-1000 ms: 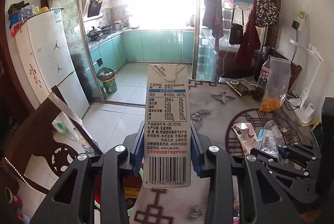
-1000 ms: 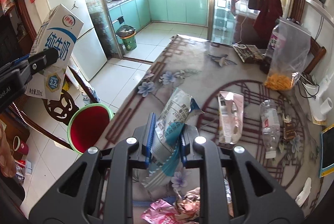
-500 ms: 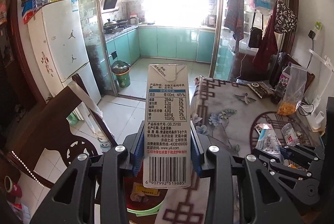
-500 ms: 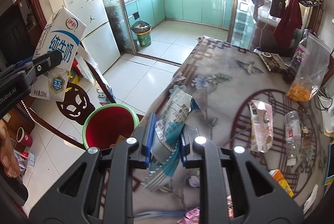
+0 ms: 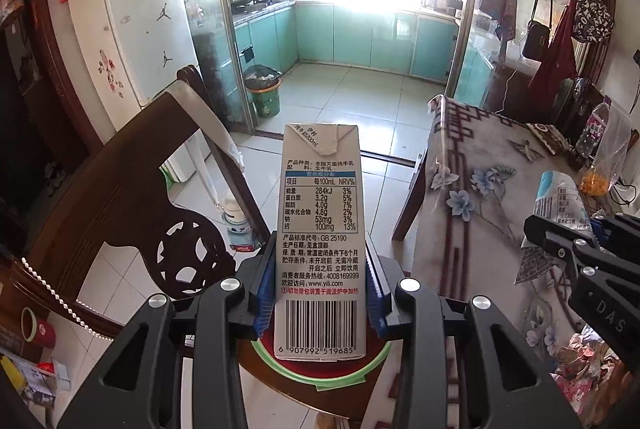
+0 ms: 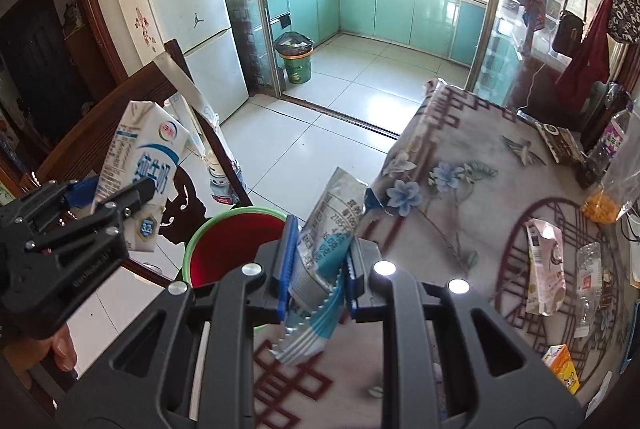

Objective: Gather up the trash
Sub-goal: 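Carry both held cartons over the red bucket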

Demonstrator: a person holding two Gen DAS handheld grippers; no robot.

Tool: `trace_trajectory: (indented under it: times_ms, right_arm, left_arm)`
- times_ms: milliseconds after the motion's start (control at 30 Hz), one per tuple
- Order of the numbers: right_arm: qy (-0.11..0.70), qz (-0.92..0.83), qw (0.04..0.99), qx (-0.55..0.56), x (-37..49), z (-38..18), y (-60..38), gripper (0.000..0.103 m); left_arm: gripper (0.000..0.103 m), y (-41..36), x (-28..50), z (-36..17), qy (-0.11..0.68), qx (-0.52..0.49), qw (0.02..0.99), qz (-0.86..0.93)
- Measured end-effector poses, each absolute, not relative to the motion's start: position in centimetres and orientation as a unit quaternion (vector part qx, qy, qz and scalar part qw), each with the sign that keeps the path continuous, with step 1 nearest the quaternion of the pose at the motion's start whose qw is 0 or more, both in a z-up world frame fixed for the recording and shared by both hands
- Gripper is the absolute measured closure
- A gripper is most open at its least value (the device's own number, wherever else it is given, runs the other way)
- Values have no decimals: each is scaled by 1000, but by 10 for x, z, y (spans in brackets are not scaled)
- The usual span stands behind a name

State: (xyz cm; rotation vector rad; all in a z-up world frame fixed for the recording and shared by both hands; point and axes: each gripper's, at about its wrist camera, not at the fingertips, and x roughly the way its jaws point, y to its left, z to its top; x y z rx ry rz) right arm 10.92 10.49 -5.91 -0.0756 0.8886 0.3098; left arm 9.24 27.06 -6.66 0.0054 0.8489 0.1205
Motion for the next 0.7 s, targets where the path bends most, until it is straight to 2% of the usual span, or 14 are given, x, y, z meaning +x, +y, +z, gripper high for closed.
trace_trajectory:
  times_ms: [700]
  right_arm:
    - [469,170,866,-45,156,-95,155,82]
  left_arm:
    - [68,307,150,-127,478,-8,876,66]
